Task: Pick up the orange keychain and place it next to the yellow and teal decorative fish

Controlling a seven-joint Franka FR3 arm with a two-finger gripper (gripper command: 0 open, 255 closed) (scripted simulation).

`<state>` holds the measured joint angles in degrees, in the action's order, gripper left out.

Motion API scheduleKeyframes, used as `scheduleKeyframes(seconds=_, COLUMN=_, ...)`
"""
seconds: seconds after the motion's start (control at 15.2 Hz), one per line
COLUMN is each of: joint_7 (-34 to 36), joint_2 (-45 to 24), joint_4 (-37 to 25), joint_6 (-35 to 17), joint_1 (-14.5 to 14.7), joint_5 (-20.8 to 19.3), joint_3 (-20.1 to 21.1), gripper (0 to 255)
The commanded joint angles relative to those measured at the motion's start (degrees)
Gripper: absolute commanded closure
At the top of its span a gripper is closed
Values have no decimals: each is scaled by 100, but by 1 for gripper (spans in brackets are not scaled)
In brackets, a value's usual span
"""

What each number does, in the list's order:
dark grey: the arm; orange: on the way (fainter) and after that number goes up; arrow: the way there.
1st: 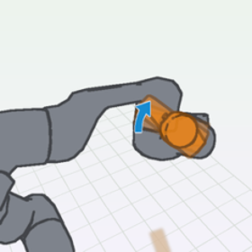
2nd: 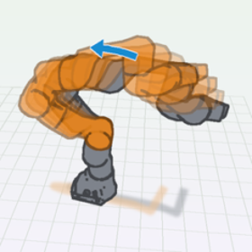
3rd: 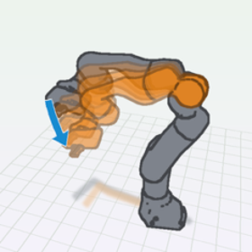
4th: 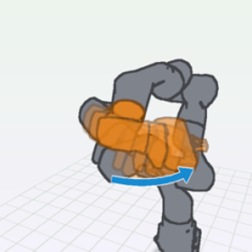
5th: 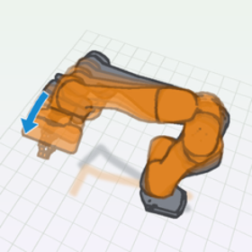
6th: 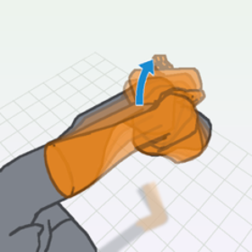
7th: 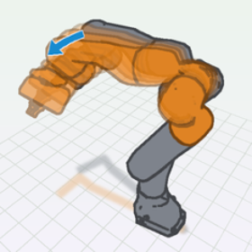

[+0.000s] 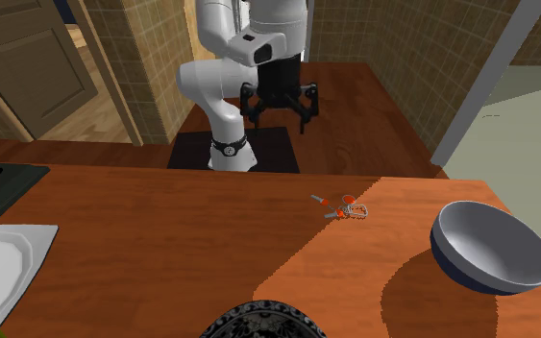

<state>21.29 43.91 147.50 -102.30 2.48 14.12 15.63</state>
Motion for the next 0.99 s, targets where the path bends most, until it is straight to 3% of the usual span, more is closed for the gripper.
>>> scheduleKeyframes(seconds=0.0, joint_7=383, joint_2=-260, joint_4=-3, joint_6=-329, joint_1=23, joint_5=161, joint_3=323, gripper=0)
scheduleKeyframes(seconds=0.53, joint_7=1932, joint_2=-1647, joint_4=-324, joint_6=-1637, joint_1=-118, joint_5=372, joint_3=1623, gripper=0)
scheduleKeyframes(seconds=0.73, joint_7=2616, joint_2=-2331, joint_4=-593, joint_6=-2107, joint_1=-308, joint_5=172, joint_3=2134, gripper=0)
scheduleKeyframes(seconds=0.92, joint_7=3435, joint_2=-3120, joint_4=-936, joint_6=-2534, joint_1=-552, joint_5=-290, joint_3=2640, gripper=0)
